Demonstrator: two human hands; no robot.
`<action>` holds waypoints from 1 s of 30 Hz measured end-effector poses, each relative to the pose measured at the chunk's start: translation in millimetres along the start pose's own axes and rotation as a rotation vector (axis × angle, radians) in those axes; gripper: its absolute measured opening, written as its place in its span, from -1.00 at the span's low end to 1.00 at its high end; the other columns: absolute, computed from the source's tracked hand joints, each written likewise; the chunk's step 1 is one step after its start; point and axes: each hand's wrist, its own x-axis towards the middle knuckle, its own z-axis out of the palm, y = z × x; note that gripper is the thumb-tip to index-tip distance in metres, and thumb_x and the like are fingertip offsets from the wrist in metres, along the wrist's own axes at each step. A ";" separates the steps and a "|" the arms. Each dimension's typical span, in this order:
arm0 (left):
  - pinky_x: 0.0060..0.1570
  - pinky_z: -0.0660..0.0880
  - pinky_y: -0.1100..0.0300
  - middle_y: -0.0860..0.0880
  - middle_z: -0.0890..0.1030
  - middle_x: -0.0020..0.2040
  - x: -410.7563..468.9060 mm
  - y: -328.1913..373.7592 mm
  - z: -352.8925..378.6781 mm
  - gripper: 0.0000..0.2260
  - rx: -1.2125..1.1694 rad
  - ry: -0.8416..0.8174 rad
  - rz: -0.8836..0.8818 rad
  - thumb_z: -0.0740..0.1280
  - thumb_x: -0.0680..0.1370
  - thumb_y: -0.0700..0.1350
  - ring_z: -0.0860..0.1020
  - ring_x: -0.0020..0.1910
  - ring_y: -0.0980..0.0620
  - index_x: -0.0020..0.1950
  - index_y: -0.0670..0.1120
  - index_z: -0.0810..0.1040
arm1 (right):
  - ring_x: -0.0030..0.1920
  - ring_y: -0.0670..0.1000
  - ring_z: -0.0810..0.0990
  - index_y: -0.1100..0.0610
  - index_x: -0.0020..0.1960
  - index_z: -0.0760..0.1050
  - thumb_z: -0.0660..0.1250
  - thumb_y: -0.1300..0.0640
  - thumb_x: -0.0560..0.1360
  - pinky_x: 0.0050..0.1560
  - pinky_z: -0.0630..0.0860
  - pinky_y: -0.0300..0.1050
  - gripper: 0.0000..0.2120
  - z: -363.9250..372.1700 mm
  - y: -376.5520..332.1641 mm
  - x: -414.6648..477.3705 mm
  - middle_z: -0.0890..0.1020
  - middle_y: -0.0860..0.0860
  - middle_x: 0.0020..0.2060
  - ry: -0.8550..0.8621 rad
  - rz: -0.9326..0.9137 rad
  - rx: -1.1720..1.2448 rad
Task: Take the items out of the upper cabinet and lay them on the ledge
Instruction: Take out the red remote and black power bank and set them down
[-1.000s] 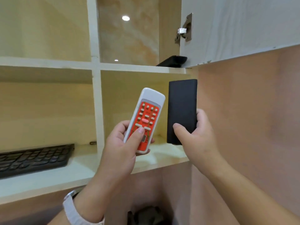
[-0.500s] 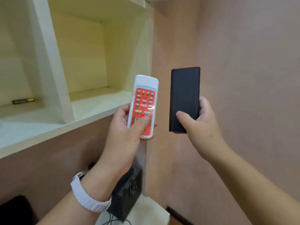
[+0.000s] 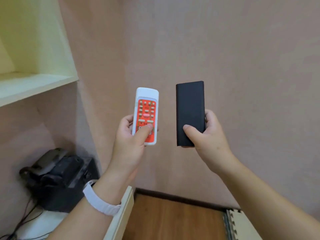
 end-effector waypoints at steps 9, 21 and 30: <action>-0.09 0.56 0.19 -0.01 0.66 0.05 -119.3 -31.6 159.5 -0.69 -0.071 -0.278 -0.189 0.37 0.53 -0.18 0.66 0.03 0.05 0.26 -0.05 0.45 | -0.04 0.00 0.62 -0.01 0.11 0.37 0.36 0.22 0.52 -0.24 0.67 -0.12 -0.74 -181.9 -2.2 -123.3 0.56 -0.02 0.02 0.262 0.091 -0.128; -0.23 0.57 0.23 -0.10 0.66 0.00 -281.0 -60.8 339.1 -0.76 -0.093 -0.701 -0.399 0.33 0.55 -0.26 0.65 -0.08 0.03 0.20 -0.11 0.46 | 0.00 -0.02 0.63 -0.02 0.20 0.36 0.36 0.17 0.54 -0.19 0.67 -0.11 -0.70 -373.1 -20.3 -296.1 0.58 -0.03 0.06 0.691 0.187 -0.155; -0.14 0.60 0.18 -0.10 0.65 0.01 -363.2 -85.8 452.5 -0.80 -0.109 -1.027 -0.504 0.34 0.55 -0.24 0.65 -0.06 0.02 0.14 -0.06 0.47 | 0.01 -0.06 0.62 -0.02 0.24 0.36 0.35 0.19 0.53 -0.29 0.59 -0.27 -0.66 -462.2 -28.6 -384.2 0.57 -0.05 0.09 1.025 0.215 -0.164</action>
